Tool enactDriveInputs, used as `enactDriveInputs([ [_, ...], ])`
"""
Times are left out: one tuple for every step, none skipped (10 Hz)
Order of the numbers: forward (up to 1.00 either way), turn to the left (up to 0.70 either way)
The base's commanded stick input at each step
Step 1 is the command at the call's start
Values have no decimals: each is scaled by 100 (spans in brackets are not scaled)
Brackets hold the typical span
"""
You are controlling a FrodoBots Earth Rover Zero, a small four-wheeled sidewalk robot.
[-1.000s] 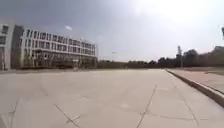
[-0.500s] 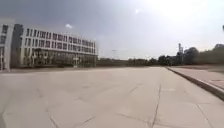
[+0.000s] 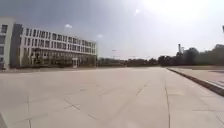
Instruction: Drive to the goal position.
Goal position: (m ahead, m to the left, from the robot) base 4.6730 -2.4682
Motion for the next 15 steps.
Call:
enactDriveInputs([
  [70,2],
  [70,2],
  [70,2],
  [70,2],
  [70,2],
  [70,-8],
  [70,-24],
  [70,-33],
  [70,-33],
  [70,-33],
  [70,-23],
  [70,-1],
  [70,2],
  [70,2],
  [70,2],
])
